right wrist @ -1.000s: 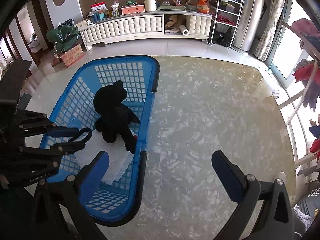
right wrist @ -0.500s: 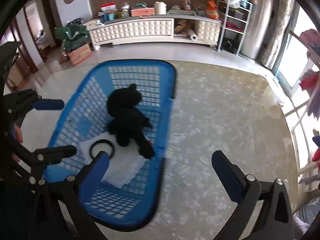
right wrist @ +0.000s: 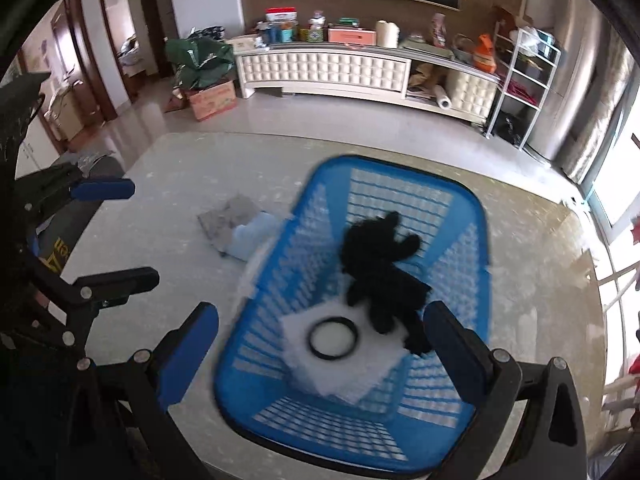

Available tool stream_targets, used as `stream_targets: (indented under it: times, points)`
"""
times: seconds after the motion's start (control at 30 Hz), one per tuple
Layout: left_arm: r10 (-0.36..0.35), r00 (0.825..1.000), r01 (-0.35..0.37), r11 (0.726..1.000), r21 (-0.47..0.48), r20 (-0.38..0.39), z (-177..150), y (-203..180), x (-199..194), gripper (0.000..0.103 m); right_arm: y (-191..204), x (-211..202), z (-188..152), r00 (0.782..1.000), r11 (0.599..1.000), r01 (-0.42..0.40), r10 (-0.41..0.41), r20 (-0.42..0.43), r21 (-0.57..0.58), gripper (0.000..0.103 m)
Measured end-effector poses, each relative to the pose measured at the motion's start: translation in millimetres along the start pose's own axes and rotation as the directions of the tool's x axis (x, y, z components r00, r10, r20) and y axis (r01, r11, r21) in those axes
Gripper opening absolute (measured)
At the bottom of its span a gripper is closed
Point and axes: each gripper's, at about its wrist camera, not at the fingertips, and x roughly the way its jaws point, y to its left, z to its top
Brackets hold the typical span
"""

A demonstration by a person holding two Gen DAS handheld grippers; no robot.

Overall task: Organize soft objects
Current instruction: 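Move the right gripper to the grey felt pad and grasp it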

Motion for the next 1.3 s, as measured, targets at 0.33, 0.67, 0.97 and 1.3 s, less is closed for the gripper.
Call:
stream_targets:
  times: [0.33, 0.67, 0.97, 1.3]
  points:
    - [0.043, 0.999, -0.042, 0.992, -0.117, 0.006, -39.8, 64.8, -15.7, 0.093, 49.9, 33.3, 33.2, 0.999, 0.996, -0.03, 0.028, -0.031, -0.081, 0.103]
    - [0.094, 0.994, -0.103, 0.958, -0.268, -0.047, -68.7, 122.5, -6.7, 0.096, 100.5, 79.6, 58.4, 0.996, 0.984, -0.023, 0.006, -0.092, -0.178, 0.103]
    - [0.128, 0.988, -0.147, 0.94, -0.308, -0.081, -86.2, 150.8, 3.3, 0.096, 131.7, 136.6, 70.4, 0.984, 0.973, -0.05, 0.009, -0.179, -0.227, 0.103]
    - [0.165, 0.968, -0.227, 0.898, -0.377, -0.19, -110.1, 189.2, 42.2, 0.096, 149.4, 204.1, 86.8, 0.96, 0.964, -0.047, -0.029, -0.28, -0.262, 0.103]
